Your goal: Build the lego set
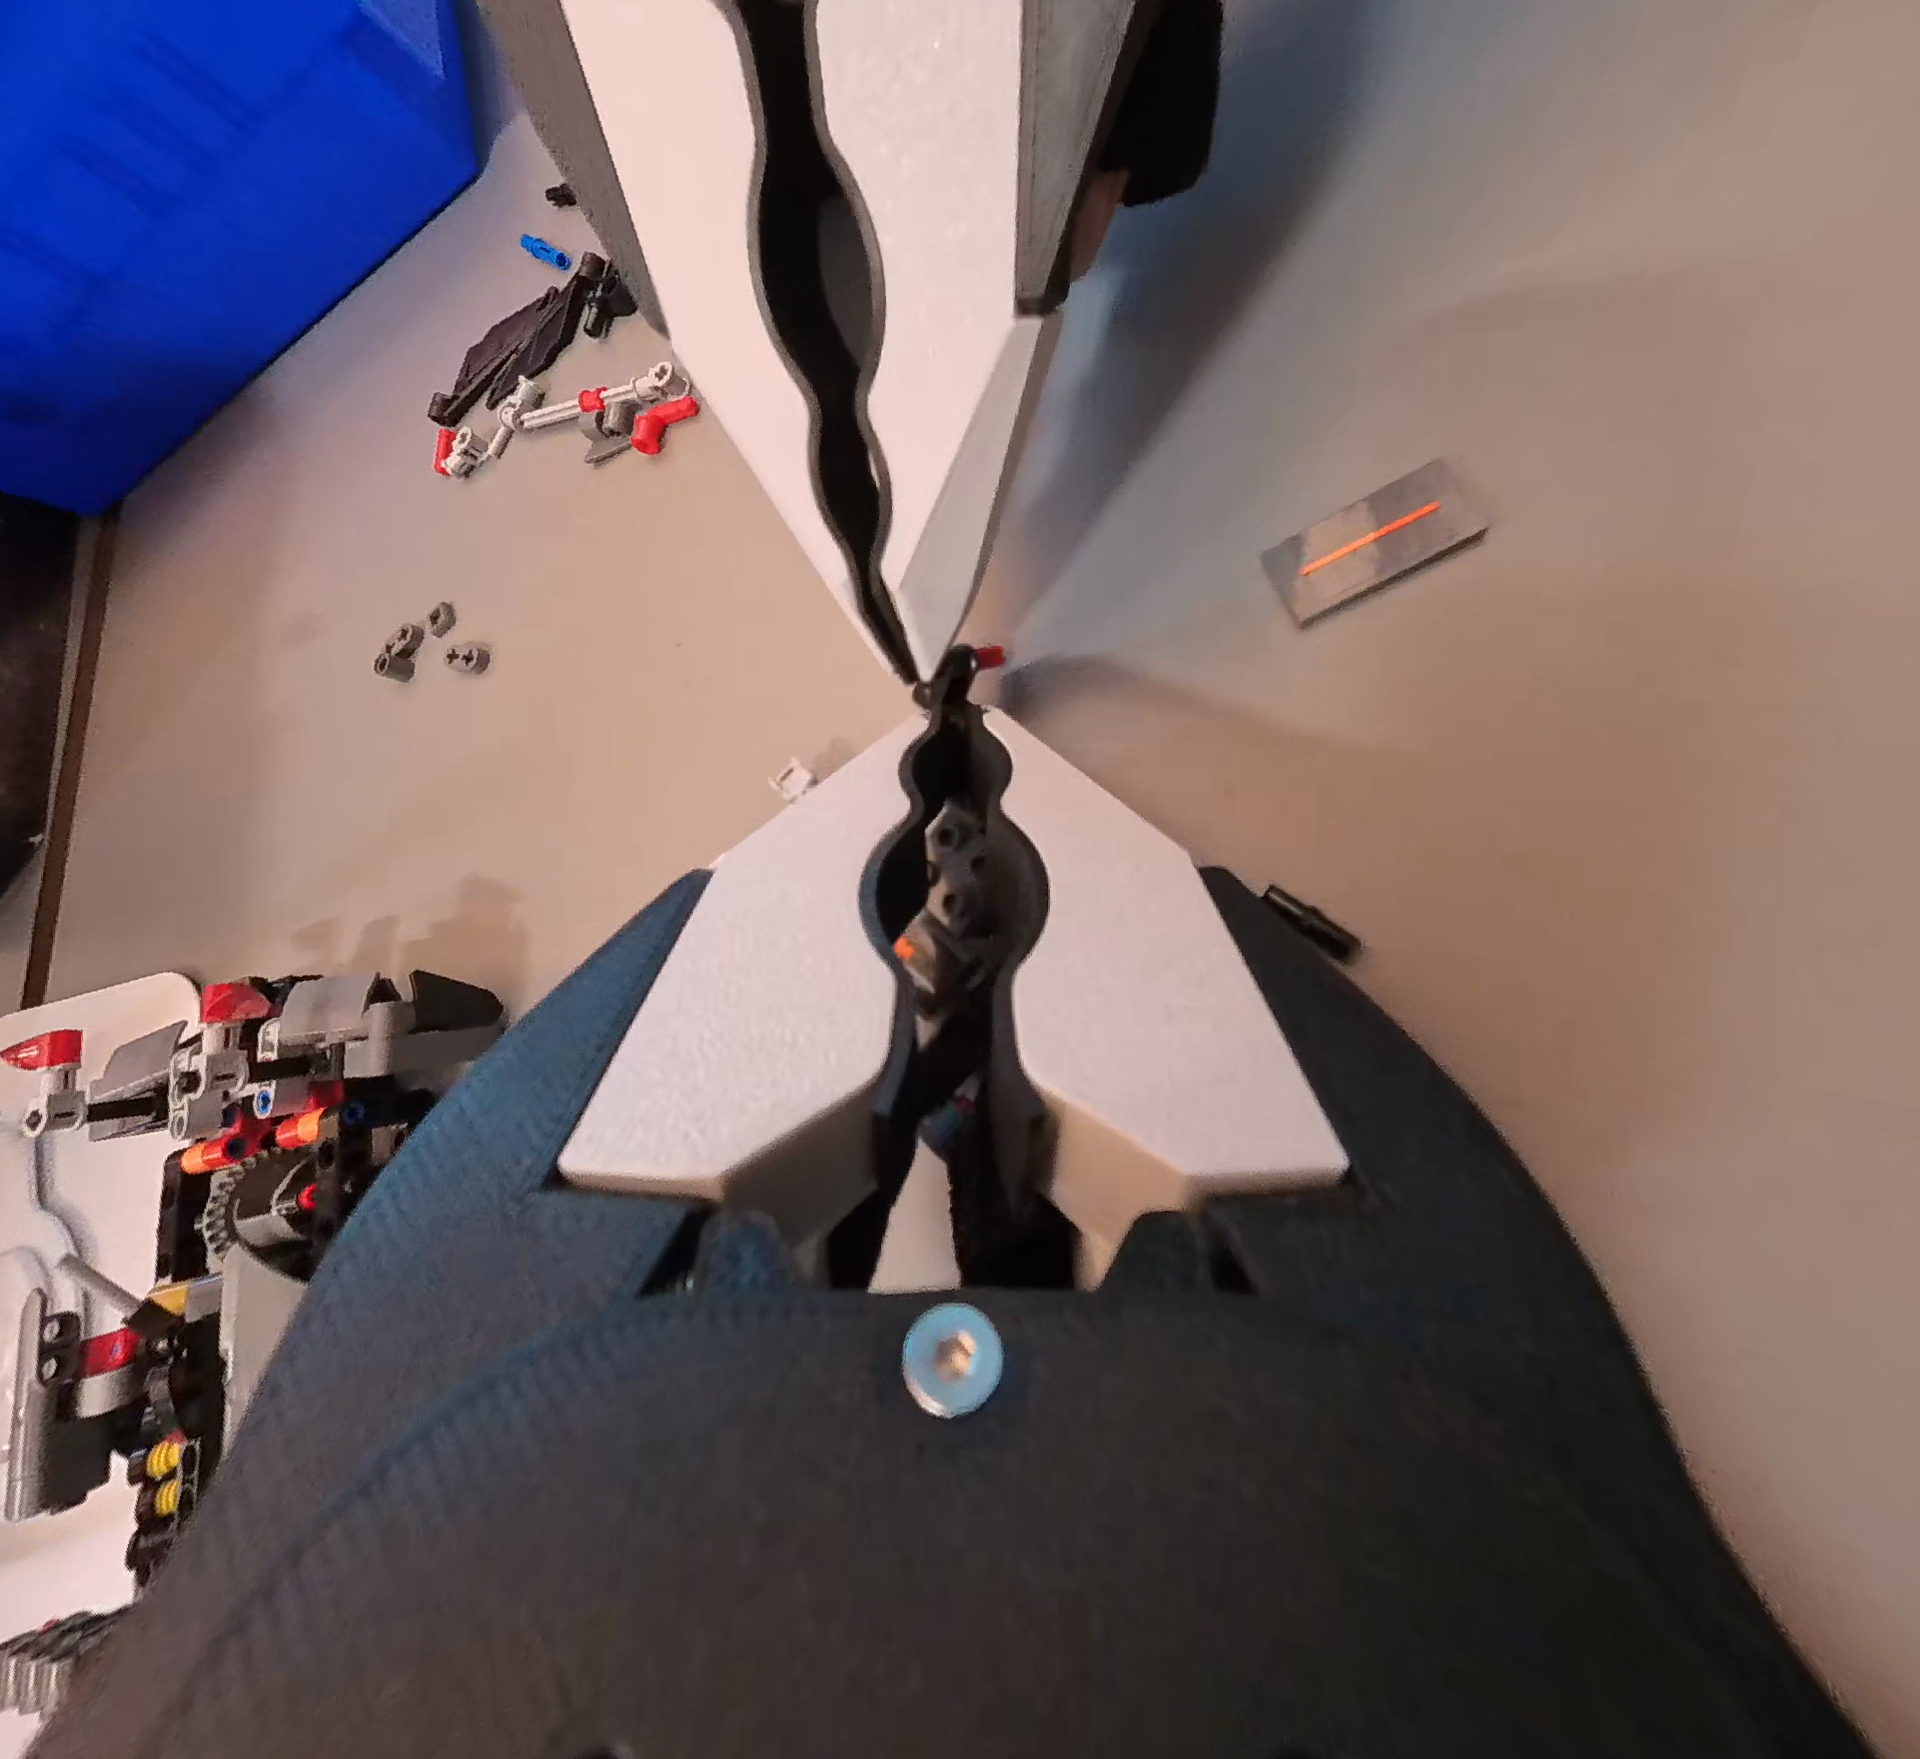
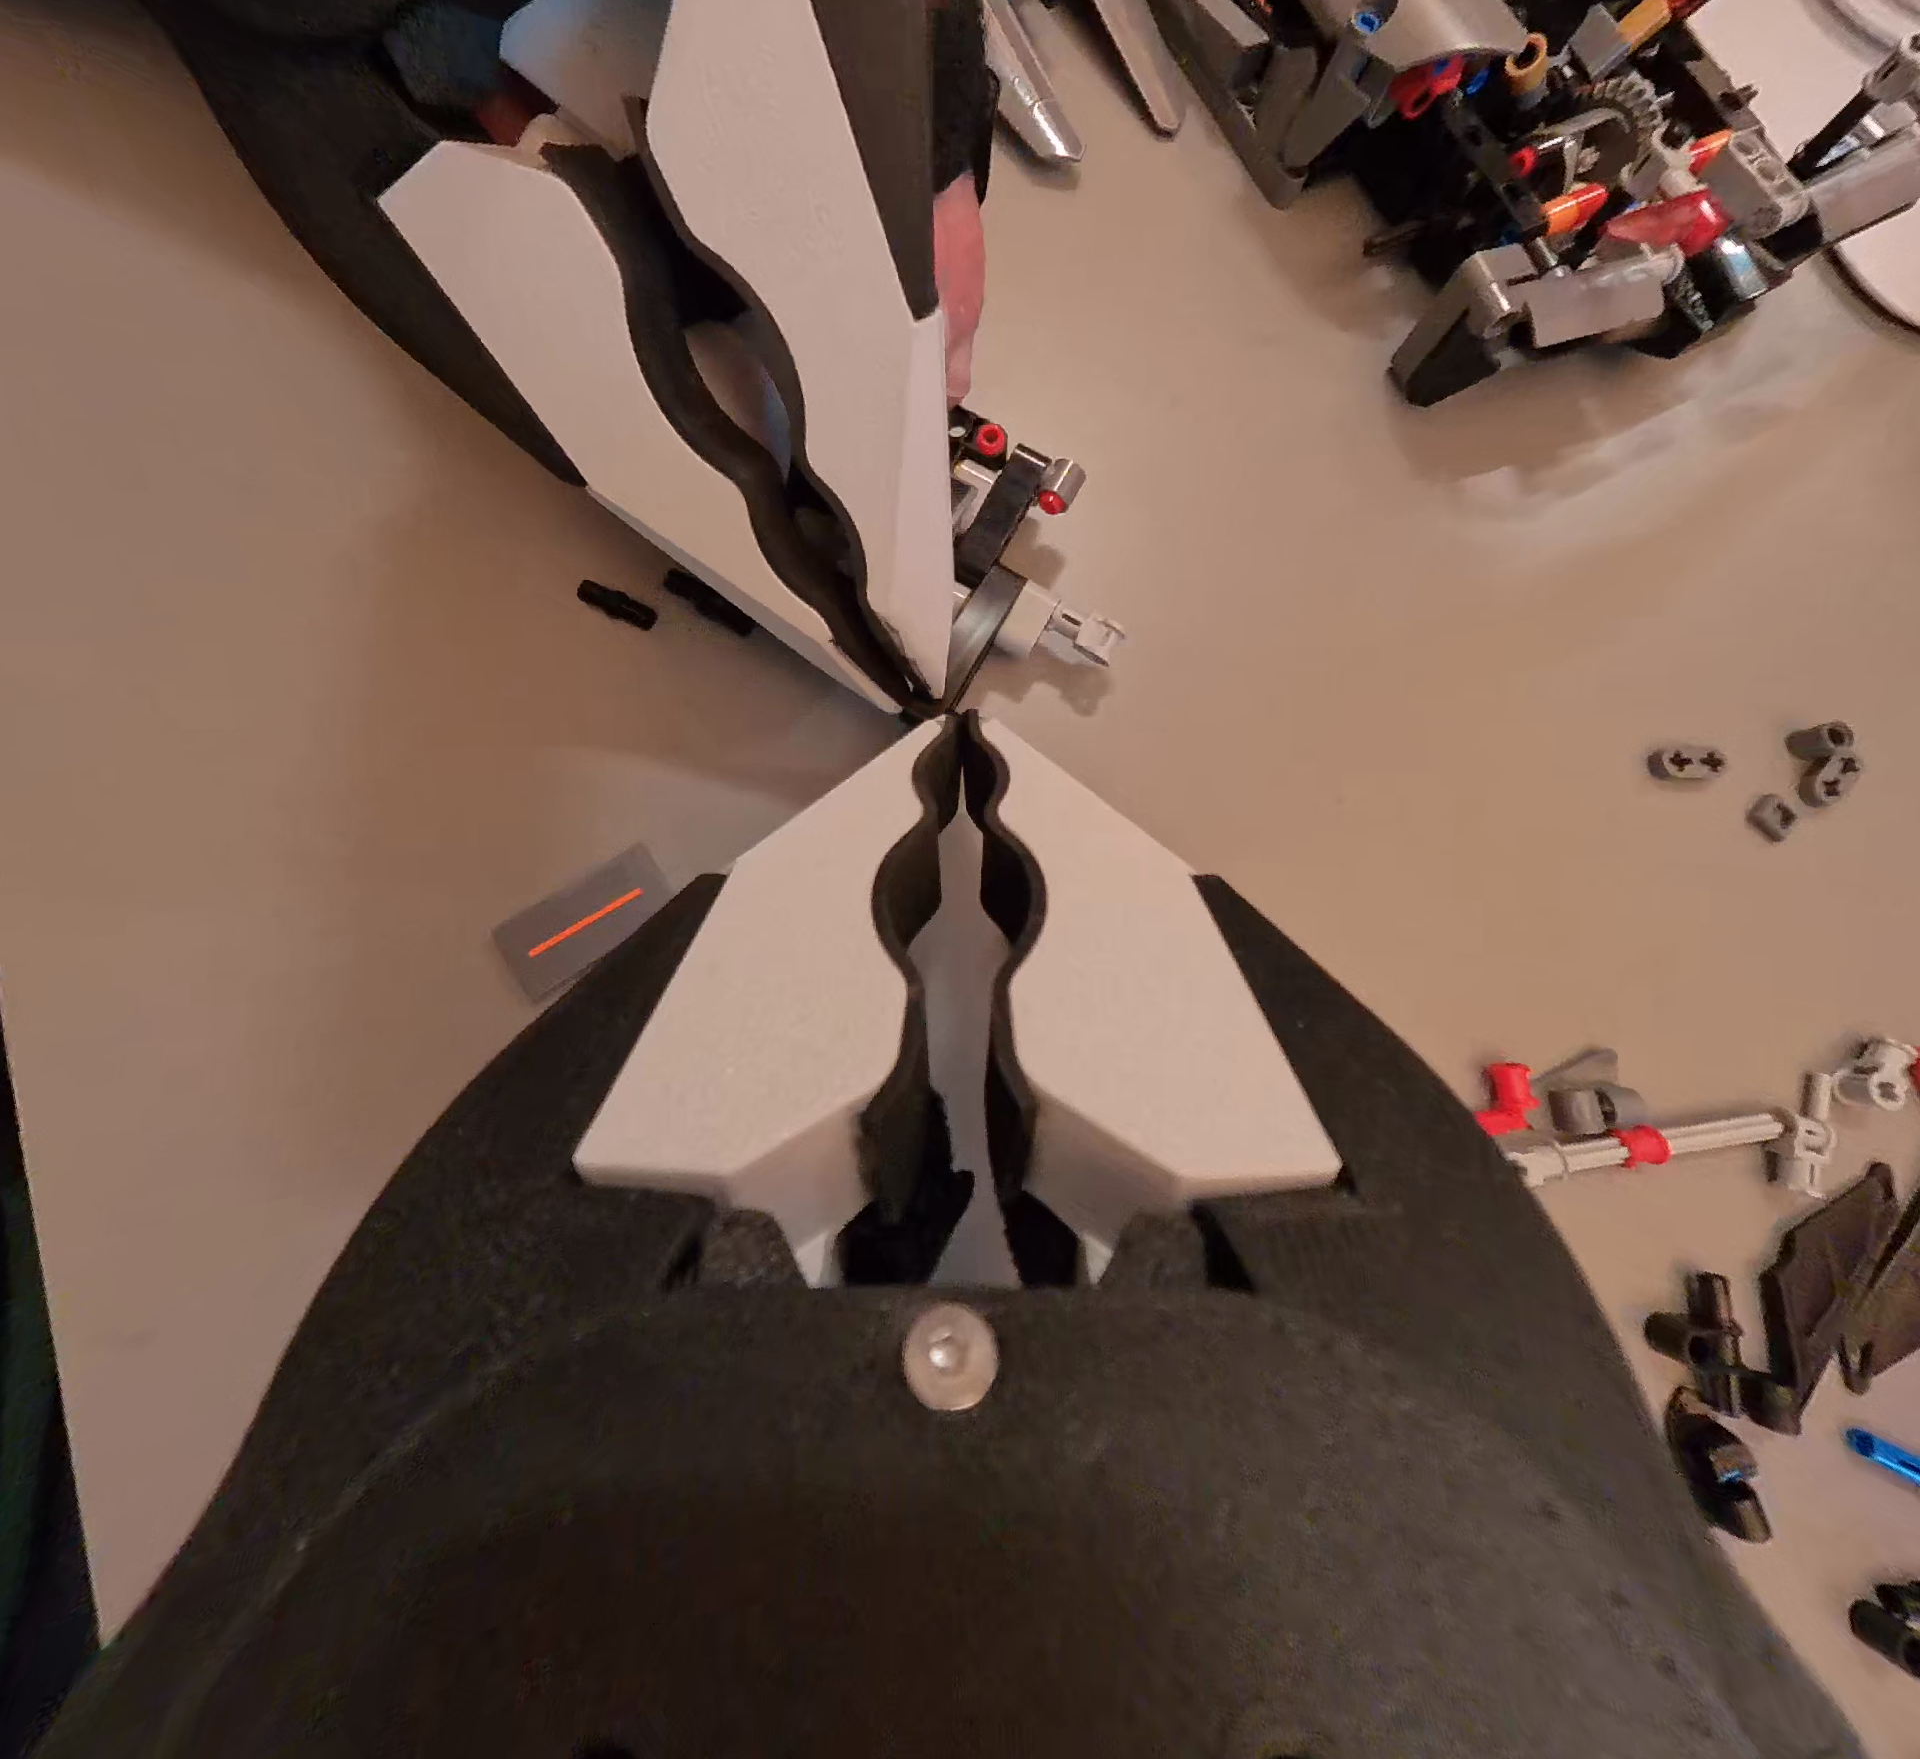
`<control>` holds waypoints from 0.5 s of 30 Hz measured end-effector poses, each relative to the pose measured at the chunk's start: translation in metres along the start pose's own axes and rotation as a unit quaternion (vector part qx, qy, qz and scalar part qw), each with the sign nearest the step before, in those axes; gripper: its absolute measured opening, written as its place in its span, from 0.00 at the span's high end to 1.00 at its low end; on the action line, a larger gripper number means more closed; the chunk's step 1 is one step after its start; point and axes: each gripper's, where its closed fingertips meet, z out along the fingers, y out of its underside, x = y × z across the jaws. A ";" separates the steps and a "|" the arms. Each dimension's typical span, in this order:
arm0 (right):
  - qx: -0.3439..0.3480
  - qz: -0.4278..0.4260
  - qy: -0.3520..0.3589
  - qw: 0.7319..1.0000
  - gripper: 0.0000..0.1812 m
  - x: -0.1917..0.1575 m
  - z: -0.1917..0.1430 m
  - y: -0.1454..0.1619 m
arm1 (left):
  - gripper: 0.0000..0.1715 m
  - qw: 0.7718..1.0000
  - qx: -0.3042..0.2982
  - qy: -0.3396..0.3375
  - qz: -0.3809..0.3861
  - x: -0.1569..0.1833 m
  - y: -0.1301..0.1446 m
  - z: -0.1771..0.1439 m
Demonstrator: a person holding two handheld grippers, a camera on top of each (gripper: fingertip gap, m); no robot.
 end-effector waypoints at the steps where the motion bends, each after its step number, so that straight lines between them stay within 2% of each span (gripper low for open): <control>1: 0.001 -0.006 0.002 1.000 1.00 0.000 0.000 0.000 | 1.00 1.000 0.000 0.000 -0.001 0.000 0.000 0.000; 15: 0.037 0.010 -0.006 0.999 1.00 -0.004 -0.002 0.001 | 1.00 1.000 0.013 -0.001 -0.026 -0.004 0.002 0.001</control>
